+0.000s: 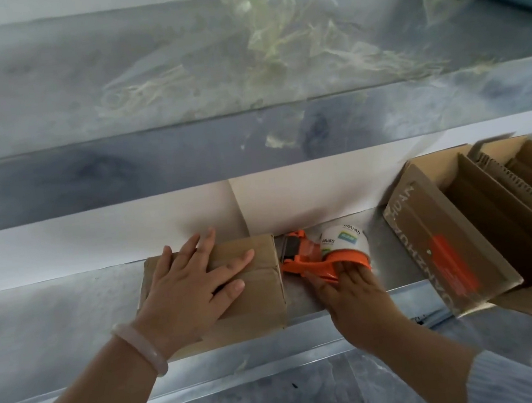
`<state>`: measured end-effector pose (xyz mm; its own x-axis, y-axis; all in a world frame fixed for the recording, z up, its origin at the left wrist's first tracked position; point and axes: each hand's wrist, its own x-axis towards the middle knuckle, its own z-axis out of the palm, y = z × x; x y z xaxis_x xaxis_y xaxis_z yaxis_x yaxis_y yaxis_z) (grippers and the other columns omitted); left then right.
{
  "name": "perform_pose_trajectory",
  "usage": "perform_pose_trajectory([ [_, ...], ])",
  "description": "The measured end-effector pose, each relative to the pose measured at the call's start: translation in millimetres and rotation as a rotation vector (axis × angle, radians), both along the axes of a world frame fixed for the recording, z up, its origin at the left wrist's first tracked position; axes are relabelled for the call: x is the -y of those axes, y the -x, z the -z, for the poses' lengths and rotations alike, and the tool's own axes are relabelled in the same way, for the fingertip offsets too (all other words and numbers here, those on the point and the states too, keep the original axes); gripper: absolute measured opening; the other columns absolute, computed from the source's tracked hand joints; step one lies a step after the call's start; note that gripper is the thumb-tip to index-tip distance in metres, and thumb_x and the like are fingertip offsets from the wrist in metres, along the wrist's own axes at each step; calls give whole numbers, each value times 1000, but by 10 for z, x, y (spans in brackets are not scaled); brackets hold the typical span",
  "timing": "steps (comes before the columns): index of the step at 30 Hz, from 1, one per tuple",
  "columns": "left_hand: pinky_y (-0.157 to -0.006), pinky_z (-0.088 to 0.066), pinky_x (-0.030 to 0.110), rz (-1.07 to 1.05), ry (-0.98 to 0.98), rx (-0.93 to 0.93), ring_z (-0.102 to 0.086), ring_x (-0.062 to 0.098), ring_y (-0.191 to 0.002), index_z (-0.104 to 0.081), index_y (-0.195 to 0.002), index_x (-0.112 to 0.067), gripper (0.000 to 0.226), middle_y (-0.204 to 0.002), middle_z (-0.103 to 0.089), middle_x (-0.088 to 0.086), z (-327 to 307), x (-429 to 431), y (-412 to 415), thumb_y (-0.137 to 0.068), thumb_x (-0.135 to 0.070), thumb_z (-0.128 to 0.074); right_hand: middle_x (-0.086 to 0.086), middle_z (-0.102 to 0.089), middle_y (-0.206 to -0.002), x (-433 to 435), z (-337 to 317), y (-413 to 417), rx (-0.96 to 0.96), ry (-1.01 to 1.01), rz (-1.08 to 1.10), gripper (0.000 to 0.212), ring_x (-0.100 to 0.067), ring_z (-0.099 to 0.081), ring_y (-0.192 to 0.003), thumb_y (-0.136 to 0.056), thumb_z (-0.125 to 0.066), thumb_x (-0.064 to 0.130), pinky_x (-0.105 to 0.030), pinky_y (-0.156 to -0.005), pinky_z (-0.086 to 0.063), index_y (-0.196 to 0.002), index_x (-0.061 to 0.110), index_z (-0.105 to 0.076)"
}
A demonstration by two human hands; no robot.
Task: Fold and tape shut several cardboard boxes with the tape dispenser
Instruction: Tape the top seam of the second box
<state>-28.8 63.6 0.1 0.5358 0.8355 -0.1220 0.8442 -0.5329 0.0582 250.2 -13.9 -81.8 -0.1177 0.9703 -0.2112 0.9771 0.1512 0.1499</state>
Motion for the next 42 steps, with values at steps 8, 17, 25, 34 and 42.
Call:
perform_pose_trajectory([
  [8,-118,0,52,-16,-24,9,2,25,-150,10,-133,-73,53,-164,3,2,12,24,28,-80,-74,16,11,-54,-136,156,-571,258,-866,-219,276,48,-9,-48,-127,-97,-50,20,-27,-107,-36,-142,35,-46],
  [17,-117,4,51,-40,-14,-28,7,23,-150,23,-146,-42,85,-163,8,4,23,40,-15,-67,-72,35,7,-11,-163,-230,-783,1253,-1399,49,590,78,-8,-12,-148,-98,-48,46,-30,-121,-14,-156,26,-2],
  [25,-121,-4,42,-260,-47,166,-10,11,-149,-18,-153,-32,86,-161,-17,-11,-19,60,31,-82,-69,12,2,-63,-122,-486,-713,1281,-1277,-38,729,59,-18,-60,-110,-91,-62,41,-34,-96,-48,-143,21,-43],
  [34,-92,-37,24,-685,465,880,-46,13,-110,9,-153,-38,84,-135,-41,-6,-14,85,494,-95,-47,-52,-1,-60,-130,-473,-687,1278,-1295,-61,755,46,-21,-55,-118,-100,-49,33,-34,-103,-42,-145,23,-45],
  [42,-97,-26,18,-763,417,1165,-36,4,-118,-18,-154,-34,52,-130,-32,-16,39,117,498,-105,-30,-36,0,-32,-156,-420,-772,1224,-1306,-60,674,51,-19,-29,-143,-105,-34,36,-23,-111,-18,-154,23,-25],
])
